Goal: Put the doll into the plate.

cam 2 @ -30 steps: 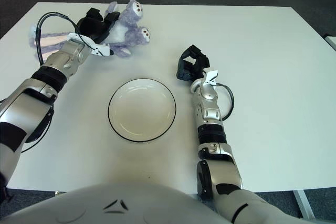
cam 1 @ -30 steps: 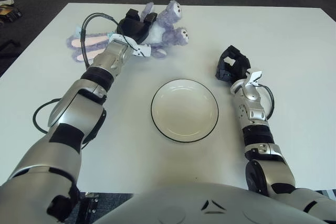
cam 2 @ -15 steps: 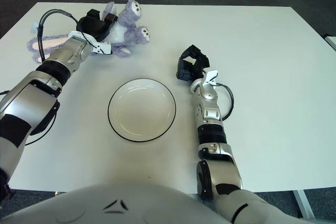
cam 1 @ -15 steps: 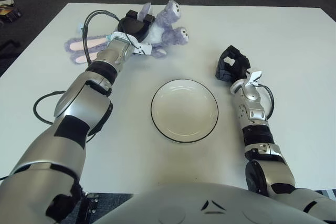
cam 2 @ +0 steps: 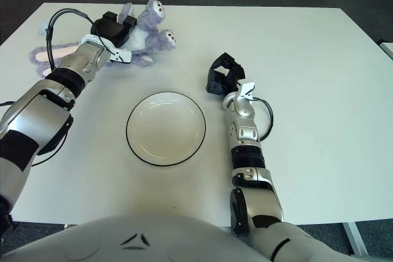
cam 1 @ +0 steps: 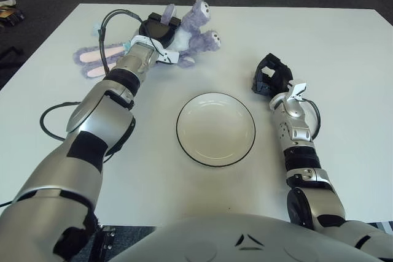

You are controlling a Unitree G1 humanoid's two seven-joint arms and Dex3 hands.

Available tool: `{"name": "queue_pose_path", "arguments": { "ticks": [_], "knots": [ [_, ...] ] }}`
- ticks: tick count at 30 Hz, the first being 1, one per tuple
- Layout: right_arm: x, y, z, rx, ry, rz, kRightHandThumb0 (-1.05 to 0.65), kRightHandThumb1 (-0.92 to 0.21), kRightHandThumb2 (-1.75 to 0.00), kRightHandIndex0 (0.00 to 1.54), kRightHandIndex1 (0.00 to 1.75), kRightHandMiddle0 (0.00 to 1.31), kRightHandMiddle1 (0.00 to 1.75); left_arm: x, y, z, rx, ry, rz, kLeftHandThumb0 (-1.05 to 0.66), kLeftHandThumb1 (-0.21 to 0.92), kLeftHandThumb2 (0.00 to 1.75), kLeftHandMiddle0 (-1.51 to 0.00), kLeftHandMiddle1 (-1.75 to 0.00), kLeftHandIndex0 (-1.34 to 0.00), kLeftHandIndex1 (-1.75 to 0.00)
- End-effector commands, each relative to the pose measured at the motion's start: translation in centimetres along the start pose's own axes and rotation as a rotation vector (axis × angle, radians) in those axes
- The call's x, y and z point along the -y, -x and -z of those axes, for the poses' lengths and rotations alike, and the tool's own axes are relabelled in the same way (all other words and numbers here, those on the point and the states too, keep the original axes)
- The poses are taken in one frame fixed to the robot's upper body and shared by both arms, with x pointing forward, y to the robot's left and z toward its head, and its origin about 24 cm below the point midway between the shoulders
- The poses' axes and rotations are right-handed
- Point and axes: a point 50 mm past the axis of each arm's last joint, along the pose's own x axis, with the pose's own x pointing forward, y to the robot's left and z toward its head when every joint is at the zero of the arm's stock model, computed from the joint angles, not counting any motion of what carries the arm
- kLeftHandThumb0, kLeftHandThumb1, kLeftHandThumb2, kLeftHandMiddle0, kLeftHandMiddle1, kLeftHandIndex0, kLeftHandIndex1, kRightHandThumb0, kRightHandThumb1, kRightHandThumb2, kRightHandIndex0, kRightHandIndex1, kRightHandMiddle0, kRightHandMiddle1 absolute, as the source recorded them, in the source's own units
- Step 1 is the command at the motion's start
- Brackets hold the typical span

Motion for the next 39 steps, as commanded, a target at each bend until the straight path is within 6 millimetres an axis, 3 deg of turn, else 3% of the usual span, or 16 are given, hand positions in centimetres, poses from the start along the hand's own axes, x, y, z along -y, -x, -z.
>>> {"name": "queue_pose_path", "arguments": {
  "ticks": [1,18,27,31,39],
  "knots": [
    [0.3,1.3,2.9,-0.141,-0.030,0.019,-0.50,-0.26,-1.38,1.18,1.75,0.66,1.75,0.1,-0.1,0.0,-0.012,-0.008,0.036,-0.93,0.50,0.60,-0.49,-1.75,0.00,-0.85],
    [0.0,1.4,2.8,-0.127,-0.031,-0.008,-0.51,-0.26,-1.39,1.21,1.75,0.66,1.75,1.0,-0.2,-0.5,-0.053,-0.007,0.098,-0.86,0.45,0.66,-0.39,-1.75,0.00,-0.82],
    [-0.3,1.5,2.7,-0.122,-0.034,-0.032,-0.51,-0.24,-1.42,1.23,1.75,0.68,1.75,2.5,0.3,-0.5,-0.081,0.023,0.152,-0.84,0.43,0.68,-0.37,-1.75,0.00,-0.85],
    [-0.3,1.6,2.6,-0.123,-0.021,-0.058,-0.51,-0.24,-1.41,1.20,1.75,0.67,1.75,3.9,0.9,-0.4,-0.102,0.062,0.185,-0.73,0.35,0.78,-0.37,-1.75,0.00,-0.77],
    [-0.3,1.7,2.6,-0.125,0.006,-0.094,-0.51,-0.24,-1.41,1.18,1.75,0.68,1.75,4.3,1.0,-0.2,-0.123,0.124,0.230,-0.55,0.25,0.93,-0.44,-1.75,0.00,-0.67]
  ]
}}
